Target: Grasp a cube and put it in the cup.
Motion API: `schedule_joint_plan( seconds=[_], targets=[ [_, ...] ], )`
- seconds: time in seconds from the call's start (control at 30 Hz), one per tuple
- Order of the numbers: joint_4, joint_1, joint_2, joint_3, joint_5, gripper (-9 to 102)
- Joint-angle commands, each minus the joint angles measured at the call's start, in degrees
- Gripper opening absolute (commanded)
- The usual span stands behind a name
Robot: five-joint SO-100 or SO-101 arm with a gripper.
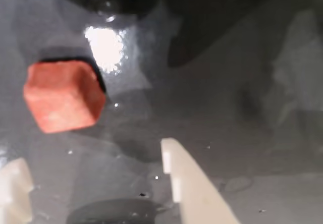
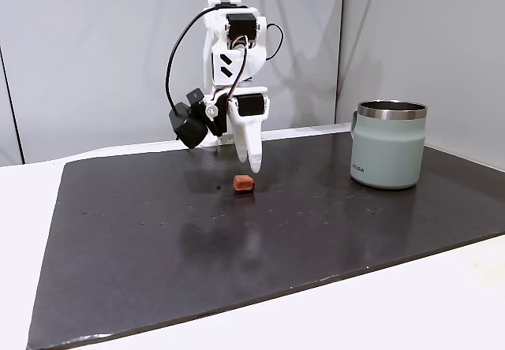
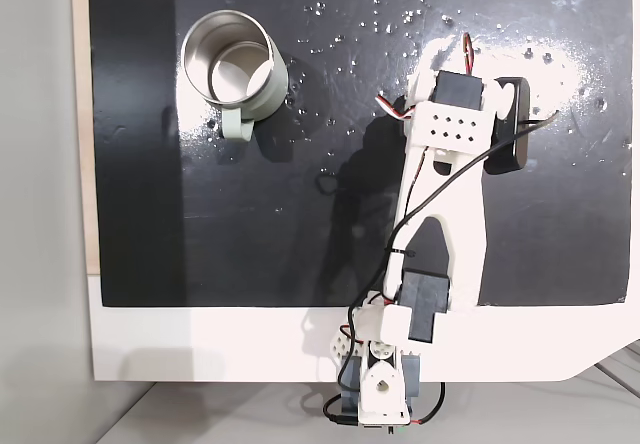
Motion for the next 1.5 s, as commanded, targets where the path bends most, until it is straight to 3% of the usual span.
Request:
schedule_joint_plan(
  seconds=[0.0,1.0,1.47],
  targets=[
    [-0.9,0.6,0.0,-2.4,-0.4,28],
    [-4.6,3.1,-7.3,-2.5,-2.7,24],
    [-4.2,3.3,-7.4,-2.5,-2.8,6]
  ],
)
